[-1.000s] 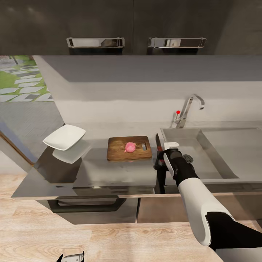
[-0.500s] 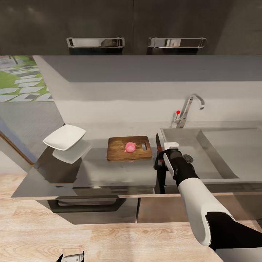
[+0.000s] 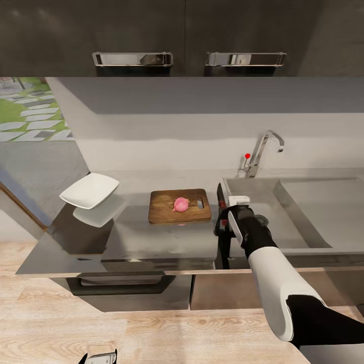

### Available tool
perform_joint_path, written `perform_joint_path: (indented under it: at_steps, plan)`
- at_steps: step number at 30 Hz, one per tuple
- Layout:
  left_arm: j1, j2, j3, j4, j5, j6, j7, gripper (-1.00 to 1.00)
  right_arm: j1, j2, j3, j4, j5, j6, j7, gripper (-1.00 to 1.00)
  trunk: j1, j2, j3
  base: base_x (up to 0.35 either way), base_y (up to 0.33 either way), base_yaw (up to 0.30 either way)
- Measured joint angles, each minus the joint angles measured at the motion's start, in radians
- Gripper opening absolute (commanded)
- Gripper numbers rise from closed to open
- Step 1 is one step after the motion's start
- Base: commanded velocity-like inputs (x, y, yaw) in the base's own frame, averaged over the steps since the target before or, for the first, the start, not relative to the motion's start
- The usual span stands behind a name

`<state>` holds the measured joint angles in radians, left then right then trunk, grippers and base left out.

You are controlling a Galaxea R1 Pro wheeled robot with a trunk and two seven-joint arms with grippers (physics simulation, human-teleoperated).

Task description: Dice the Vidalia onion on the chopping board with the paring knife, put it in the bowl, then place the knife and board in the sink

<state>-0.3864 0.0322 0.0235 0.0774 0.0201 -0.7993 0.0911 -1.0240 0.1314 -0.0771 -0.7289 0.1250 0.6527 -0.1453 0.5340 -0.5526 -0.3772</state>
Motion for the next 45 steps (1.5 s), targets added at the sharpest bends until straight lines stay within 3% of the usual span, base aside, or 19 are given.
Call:
perform_joint_path:
  at_steps: [5, 10, 14, 18, 24, 29, 32, 38, 41, 45]
  plan:
    - [0.0, 0.0, 0.0, 0.0, 0.0, 0.0, 0.0, 1.0, 0.0, 0.001, 0.004, -0.05, 0.0, 0.005, -0.002, -1.0, 0.0, 0.0, 0.0, 0.0, 0.0, 0.0]
    - [0.0, 0.0, 0.0, 0.0, 0.0, 0.0, 0.0, 1.0, 0.0, 0.003, 0.037, -0.12, 0.0, 0.028, -0.004, -1.0, 0.0, 0.0, 0.0, 0.0, 0.0, 0.0]
    - [0.0, 0.0, 0.001, 0.0, 0.0, 0.0, 0.0, 1.0, 0.0, 0.007, 0.067, -0.269, 0.001, 0.143, -0.005, -1.0, 0.0, 0.0, 0.0, 0.0, 0.0, 0.0]
    - [0.0, 0.0, 0.0, 0.0, 0.0, 0.0, 0.0, 1.0, 0.0, 0.009, 0.087, -0.358, 0.002, 0.212, -0.003, -1.0, 0.0, 0.0, 0.0, 0.0, 0.0, 0.0]
    - [0.0, 0.0, 0.0, 0.0, 0.0, 0.0, 0.0, 1.0, 0.0, 0.012, 0.179, -0.507, 0.0, 0.312, -0.008, -1.0, 0.0, 0.0, 0.0, 0.0, 0.0, 0.0]
    - [0.0, 0.0, 0.0, 0.0, 0.0, 0.0, 0.0, 1.0, 0.0, 0.014, 0.306, -0.529, 0.018, 0.326, -0.026, -1.0, 0.0, 0.0, 0.0, 0.0, 0.0, 0.0]
    - [0.0, 0.0, 0.0, 0.0, 0.0, 0.001, 0.0, 1.0, 0.0, 0.014, 0.356, -0.531, 0.039, 0.327, -0.061, -1.0, 0.0, 0.0, 0.0, 0.0, 0.0, 0.0]
    - [0.0, 0.0, 0.0, 0.0, 0.0, 0.001, 0.0, 1.0, 0.0, 0.015, 0.398, -0.531, 0.057, 0.328, -0.119, -1.0, 0.0, 0.0, 0.0, 0.0, 0.0, 0.0]
    - [0.0, 0.0, 0.0, 0.0, 0.0, 0.001, 0.0, 1.0, 0.0, 0.015, 0.443, -0.53, 0.078, 0.328, -0.137, -1.0, 0.0, 0.0, 0.0, 0.0, 0.0, 0.0]
    - [0.0, 0.0, 0.0, 0.0, 0.0, 0.002, 0.0, 1.0, 0.0, 0.015, 0.534, -0.525, 0.156, 0.329, -0.176, -1.0, 0.0, 0.0, 0.0, 0.0, 0.0, 0.0]
